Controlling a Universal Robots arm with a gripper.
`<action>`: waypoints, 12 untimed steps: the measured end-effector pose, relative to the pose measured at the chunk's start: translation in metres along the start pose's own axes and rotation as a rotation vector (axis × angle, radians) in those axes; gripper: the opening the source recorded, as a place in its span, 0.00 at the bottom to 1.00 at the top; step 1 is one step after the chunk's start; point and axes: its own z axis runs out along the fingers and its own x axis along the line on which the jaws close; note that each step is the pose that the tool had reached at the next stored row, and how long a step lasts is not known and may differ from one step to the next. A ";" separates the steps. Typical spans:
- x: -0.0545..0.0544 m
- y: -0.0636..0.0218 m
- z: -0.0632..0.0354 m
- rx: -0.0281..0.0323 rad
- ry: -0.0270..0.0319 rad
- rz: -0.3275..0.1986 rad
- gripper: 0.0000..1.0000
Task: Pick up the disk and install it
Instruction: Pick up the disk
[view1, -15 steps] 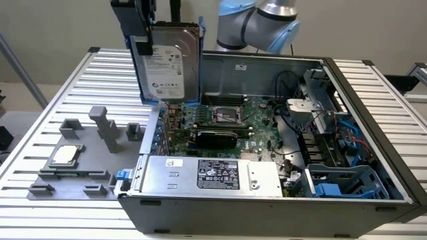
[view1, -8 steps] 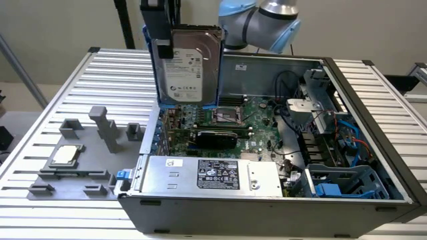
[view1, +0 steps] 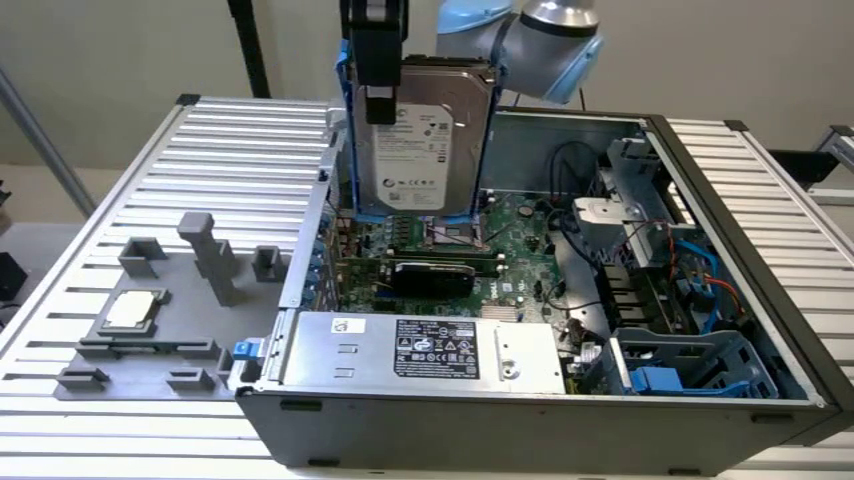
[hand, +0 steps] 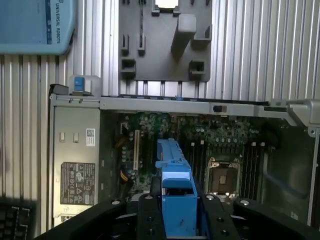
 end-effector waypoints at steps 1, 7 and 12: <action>0.001 -0.0044 -0.0001 0.0000 0.0000 0.000 0.00; 0.009 -0.0317 -0.0004 -0.0001 -0.0001 0.000 0.00; 0.017 -0.0540 -0.0008 -0.0002 0.0000 0.000 0.00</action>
